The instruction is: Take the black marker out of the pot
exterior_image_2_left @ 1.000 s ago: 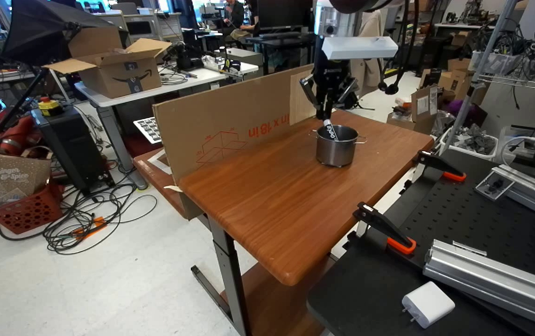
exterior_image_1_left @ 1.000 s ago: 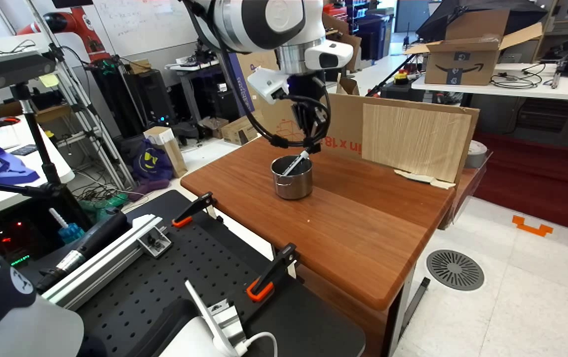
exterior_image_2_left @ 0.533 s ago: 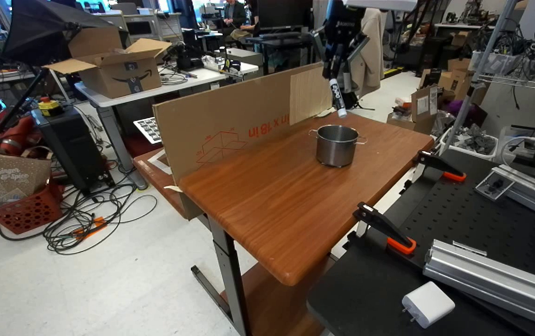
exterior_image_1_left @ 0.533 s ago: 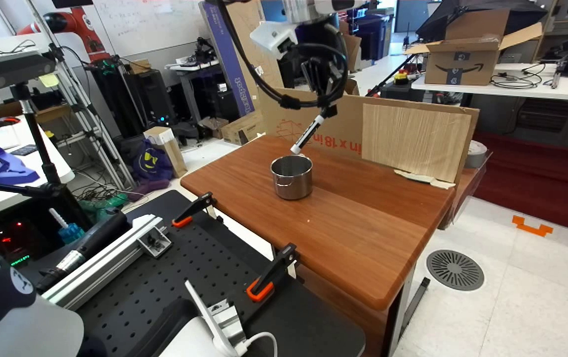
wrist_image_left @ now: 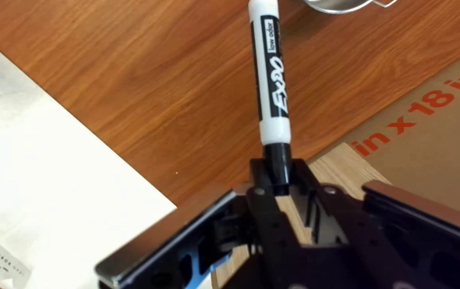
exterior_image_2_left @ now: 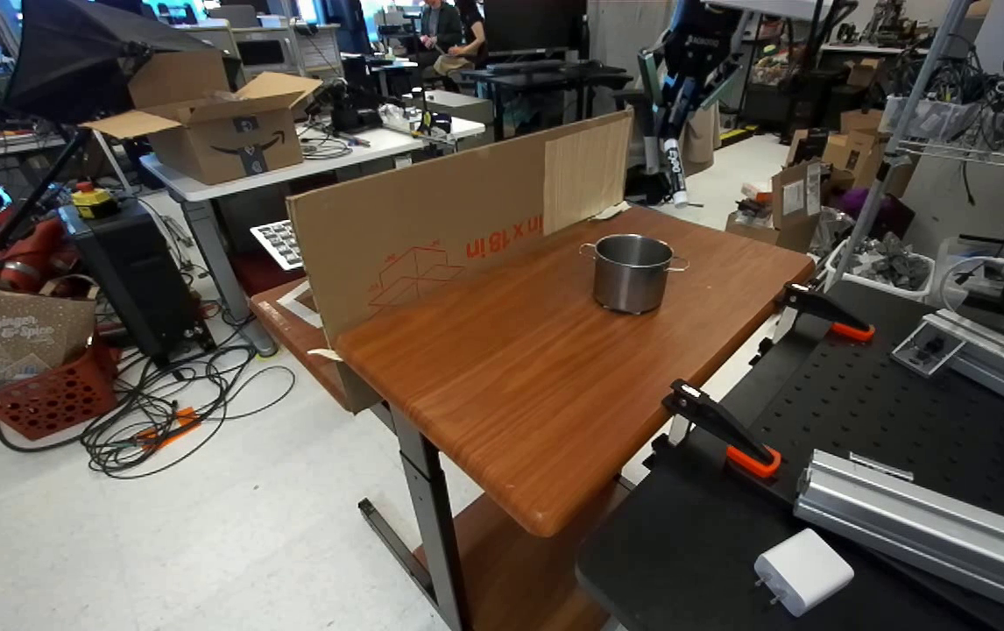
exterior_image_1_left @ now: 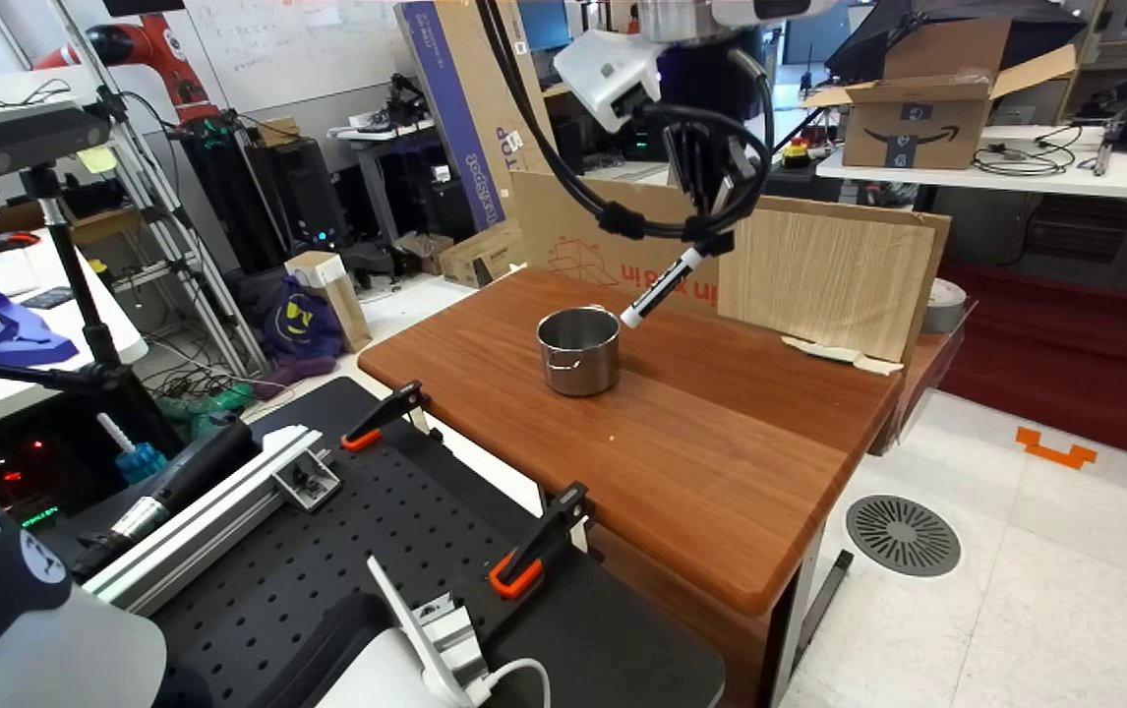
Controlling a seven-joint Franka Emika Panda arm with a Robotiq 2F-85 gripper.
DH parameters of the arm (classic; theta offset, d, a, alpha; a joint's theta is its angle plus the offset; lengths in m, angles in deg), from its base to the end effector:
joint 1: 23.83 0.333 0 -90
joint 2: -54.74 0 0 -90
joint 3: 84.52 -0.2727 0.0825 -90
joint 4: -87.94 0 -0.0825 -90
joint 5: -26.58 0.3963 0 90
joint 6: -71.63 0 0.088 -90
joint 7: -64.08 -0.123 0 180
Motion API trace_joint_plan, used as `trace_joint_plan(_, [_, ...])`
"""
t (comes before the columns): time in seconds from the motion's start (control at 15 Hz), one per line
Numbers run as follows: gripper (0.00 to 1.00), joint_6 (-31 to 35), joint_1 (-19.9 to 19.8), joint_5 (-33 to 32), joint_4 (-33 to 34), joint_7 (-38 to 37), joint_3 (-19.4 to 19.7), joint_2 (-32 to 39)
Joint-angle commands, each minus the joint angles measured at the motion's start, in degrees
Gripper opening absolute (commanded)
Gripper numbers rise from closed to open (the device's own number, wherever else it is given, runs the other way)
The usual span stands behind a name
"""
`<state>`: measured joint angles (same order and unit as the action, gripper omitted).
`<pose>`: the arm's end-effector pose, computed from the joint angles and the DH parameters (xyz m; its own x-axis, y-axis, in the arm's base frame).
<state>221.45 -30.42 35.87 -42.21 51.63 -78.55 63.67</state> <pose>0.5411 -0.1237 0.2401 0.8278 -0.5382 0.1583 -0.5235 -0.8425 -0.1270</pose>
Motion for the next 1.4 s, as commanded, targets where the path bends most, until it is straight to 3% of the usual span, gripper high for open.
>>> trace_joint_plan(0.0, [0.05,1.5,-2.0,7.4,2.4,4.8,-0.9,5.1])
trace_joint_plan(0.8, [0.05,0.2,-7.7,21.2,14.4,5.6,-4.6,20.1])
trace_joint_plan(1.33, [0.05,0.3,-7.6,21.4,19.6,0.8,-4.1,28.0])
